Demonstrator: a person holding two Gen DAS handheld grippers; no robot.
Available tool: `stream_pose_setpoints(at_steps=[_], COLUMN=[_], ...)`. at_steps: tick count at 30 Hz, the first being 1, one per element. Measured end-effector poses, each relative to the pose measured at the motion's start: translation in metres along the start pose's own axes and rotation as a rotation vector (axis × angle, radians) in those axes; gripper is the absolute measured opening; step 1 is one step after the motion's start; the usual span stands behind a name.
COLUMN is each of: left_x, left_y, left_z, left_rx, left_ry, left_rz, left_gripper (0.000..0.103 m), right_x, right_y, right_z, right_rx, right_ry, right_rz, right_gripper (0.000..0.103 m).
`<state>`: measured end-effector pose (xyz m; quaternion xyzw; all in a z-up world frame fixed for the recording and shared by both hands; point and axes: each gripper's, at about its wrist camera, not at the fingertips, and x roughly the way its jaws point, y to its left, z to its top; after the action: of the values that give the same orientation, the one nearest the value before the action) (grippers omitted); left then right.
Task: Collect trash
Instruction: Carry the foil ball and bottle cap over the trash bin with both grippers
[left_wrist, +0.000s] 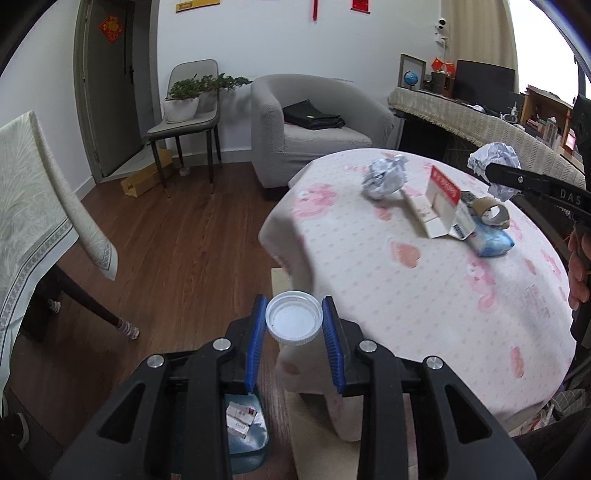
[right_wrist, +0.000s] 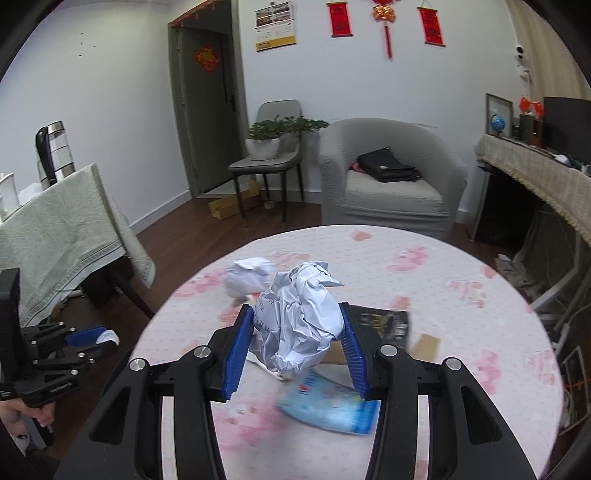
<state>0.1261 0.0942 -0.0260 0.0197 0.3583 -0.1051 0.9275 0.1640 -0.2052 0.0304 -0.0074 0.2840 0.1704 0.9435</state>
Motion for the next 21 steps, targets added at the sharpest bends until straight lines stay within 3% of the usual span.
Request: stream_pose_setpoints(at_steps=[12,21], left_x=[-0.004,0.005], left_y=[0.042,0.075], left_z=[-0.019,-0.04], left_rx=[-0.039,-0.073], left_ry=[0.035,0.105], left_rz=[0.032,0.061], left_gripper=[0.032,0.032], right_x=[0.02,0.036], right_y=[0.053,0.091], right_z=[0.004,0.006], right_rx=[-0.019,-0.039], right_ry=[0.01,0.023], right_rz=[0.125,0.205], right_gripper=[0.047,0.047])
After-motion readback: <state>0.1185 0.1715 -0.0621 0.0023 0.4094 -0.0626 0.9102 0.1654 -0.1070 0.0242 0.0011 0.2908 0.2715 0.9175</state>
